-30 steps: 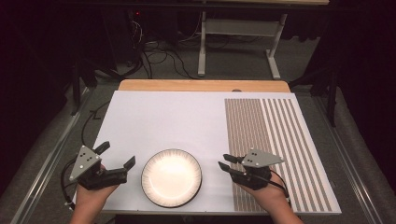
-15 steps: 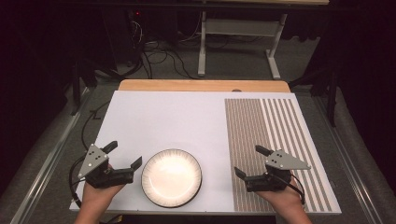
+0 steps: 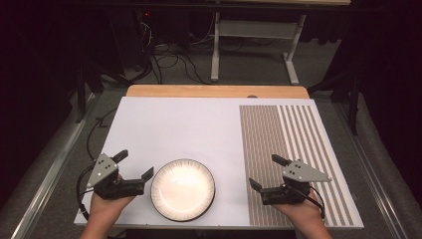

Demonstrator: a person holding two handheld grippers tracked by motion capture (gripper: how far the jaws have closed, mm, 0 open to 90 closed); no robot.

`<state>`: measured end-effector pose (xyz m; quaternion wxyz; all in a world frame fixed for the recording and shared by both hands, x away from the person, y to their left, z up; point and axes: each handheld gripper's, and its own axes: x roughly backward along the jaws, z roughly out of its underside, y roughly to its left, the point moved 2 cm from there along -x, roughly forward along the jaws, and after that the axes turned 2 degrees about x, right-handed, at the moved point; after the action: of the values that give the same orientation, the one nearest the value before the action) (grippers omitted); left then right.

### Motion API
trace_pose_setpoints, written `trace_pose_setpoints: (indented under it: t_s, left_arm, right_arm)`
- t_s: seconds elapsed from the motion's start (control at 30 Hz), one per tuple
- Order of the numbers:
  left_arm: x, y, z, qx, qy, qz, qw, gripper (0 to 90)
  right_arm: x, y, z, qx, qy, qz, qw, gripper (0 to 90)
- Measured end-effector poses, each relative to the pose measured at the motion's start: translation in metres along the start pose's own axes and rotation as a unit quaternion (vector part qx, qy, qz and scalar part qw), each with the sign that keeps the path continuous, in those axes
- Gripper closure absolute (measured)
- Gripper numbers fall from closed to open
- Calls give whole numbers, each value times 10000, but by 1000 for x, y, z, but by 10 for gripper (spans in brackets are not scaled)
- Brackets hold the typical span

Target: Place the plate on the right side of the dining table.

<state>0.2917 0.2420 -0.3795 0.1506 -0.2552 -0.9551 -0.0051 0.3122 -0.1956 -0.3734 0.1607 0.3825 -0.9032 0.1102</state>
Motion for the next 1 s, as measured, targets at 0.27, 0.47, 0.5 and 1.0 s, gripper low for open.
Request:
trace_pose_setpoints:
  t_s: [0.27,0.47,0.5,1.0]
  left_arm:
    - [2,1,-1,-17,-47,-17,10000,33]
    - [1,1,0,-32,-35,32,10000,52]
    - [2,1,0,-38,-51,36,10000,55]
    - [1,0,-1,30,-82,124,9999,11]
  right_arm:
    - [0,4,-1,85,32,-130,9999,320]
    - [-3,10,-5,66,85,-325,9994,576]
    - [-5,11,-6,62,131,-310,9994,609]
    - [-35,43,-13,516,380,-844,9944,900]
